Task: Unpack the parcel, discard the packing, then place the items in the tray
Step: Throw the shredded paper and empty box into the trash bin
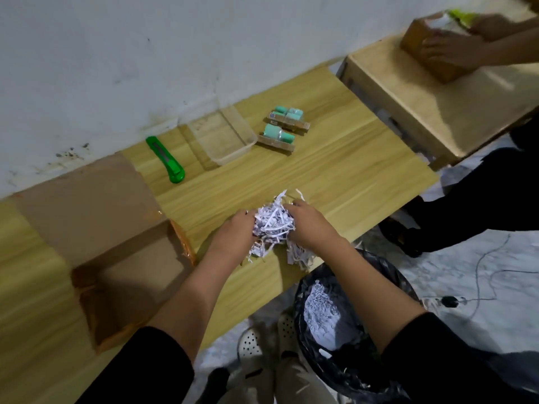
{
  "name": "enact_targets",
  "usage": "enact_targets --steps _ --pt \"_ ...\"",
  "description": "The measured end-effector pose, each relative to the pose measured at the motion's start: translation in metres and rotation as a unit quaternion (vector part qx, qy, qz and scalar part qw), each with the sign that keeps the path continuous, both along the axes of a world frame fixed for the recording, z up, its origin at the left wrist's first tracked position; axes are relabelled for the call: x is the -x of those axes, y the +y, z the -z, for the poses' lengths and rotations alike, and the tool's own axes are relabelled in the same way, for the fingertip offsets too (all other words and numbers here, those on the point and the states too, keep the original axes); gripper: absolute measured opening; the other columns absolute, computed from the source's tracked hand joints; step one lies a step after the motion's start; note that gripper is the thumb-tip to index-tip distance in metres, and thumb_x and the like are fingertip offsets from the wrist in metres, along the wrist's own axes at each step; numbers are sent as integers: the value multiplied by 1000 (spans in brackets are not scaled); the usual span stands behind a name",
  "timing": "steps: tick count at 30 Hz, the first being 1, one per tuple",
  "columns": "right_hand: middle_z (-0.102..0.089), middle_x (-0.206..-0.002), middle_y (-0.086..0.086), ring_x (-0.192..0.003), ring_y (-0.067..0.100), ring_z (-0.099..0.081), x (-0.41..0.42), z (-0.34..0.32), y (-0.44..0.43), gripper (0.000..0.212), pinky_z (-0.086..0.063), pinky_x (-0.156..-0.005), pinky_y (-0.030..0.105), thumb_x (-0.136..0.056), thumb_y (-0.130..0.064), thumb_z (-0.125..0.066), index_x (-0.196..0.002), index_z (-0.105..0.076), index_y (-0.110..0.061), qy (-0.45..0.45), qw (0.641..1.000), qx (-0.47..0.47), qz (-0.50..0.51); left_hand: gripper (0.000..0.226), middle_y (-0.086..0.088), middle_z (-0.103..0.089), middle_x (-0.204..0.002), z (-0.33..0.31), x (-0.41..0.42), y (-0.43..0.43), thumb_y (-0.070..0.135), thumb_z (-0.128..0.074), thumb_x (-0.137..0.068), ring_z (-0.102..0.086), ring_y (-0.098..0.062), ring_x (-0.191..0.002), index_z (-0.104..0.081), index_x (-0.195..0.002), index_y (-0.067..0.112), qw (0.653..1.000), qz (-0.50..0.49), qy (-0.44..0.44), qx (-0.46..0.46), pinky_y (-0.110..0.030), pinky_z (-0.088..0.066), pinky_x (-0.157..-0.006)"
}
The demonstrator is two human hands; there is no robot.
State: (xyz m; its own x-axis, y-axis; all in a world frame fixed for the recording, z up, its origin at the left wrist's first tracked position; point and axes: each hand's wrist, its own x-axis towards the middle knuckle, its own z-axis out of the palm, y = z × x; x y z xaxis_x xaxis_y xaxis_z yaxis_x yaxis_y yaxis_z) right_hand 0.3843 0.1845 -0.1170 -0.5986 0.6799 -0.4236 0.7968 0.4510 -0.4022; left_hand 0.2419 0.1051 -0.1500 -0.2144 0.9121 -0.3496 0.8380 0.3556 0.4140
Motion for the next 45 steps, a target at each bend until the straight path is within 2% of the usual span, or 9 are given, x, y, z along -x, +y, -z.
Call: enact_targets --steps 5,9,12,20,25,29,35,41,45 --pt "-38 -141 19 -127 36 -41 -45 -39 -2 66 -40 -101 41 -80 -3 -63 -139 -35 -9 20 996 -14 83 44 -6 -54 -116 -35 -33 18 21 -63 -83 -58 -28 -96 -44 -123 20 997 57 -23 -40 -44 -51 -78" --pt "-34 -145 14 -130 34 -37 -105 -57 -3 66 -40 -99 39 -84 -4 -59 -142 -30 -11 21 985 -16 169 39 -8 -48 -110 -59 -86 41 7 -59 -84 -55 -25 -86 -42 -118 14 990 131 -25 -55 -40 -48 -71" --pt "-41 -136 14 -127 32 -39 -165 -58 -9 60 -38 -97 37 -81 -4 -59 -137 -38 -11 19 973 -25 230 35 -11 -47 -109 -63 -142 56 1 -55 -83 -52 -26 -83 -42 -115 10 978 200 -25 -51 -40 -45 -69" --pt "-54 -118 11 -114 30 -50 -290 15 -56 48 -46 -93 38 -73 -8 -59 -120 -55 -18 -9 934 43 355 46 -11 -42 -123 13 -275 40 18 -63 -82 -53 -33 -107 -42 -122 11 958 270 -91 37 -46 -46 -87" --pt "-52 -124 15 -115 33 -50 -314 73 -74 53 -45 -95 38 -74 -28 -65 -125 -51 -20 -29 926 120 357 53 -9 -35 -132 67 -298 23 22 -64 -84 -50 -31 -113 -37 -128 13 953 269 -90 108 -38 -45 -90" --pt "-53 -124 17 -121 31 -45 -319 93 -80 55 -41 -96 36 -77 -27 -69 -127 -49 -16 -13 920 148 364 60 -11 -32 -134 88 -301 16 22 -63 -84 -45 -32 -120 -32 -135 13 948 273 -91 138 -40 -41 -99" --pt "-40 -142 13 -126 32 -43 -316 102 -84 83 -40 -104 44 -69 -32 -78 -140 -36 -19 -23 920 163 357 62 -12 -32 -134 97 -298 7 28 -61 -85 -41 -30 -124 -32 -137 11 941 286 -84 163 -43 -38 -102" --pt "-38 -146 12 -130 30 -40 -308 92 -78 66 -38 -106 44 -81 -29 -68 -138 -38 -15 -10 933 141 331 58 -9 -34 -133 82 -285 6 29 -57 -89 -41 -27 -121 -33 -137 10 936 313 -68 149 -39 -40 -99" --pt "-38 -146 10 -132 28 -38 -284 66 -67 60 -38 -106 41 -86 -29 -60 -139 -37 -13 18 944 97 316 50 -6 -38 -134 47 -255 9 31 -50 -92 -39 -22 -124 -37 -136 11 959 268 -80 42 -37 -39 -102"
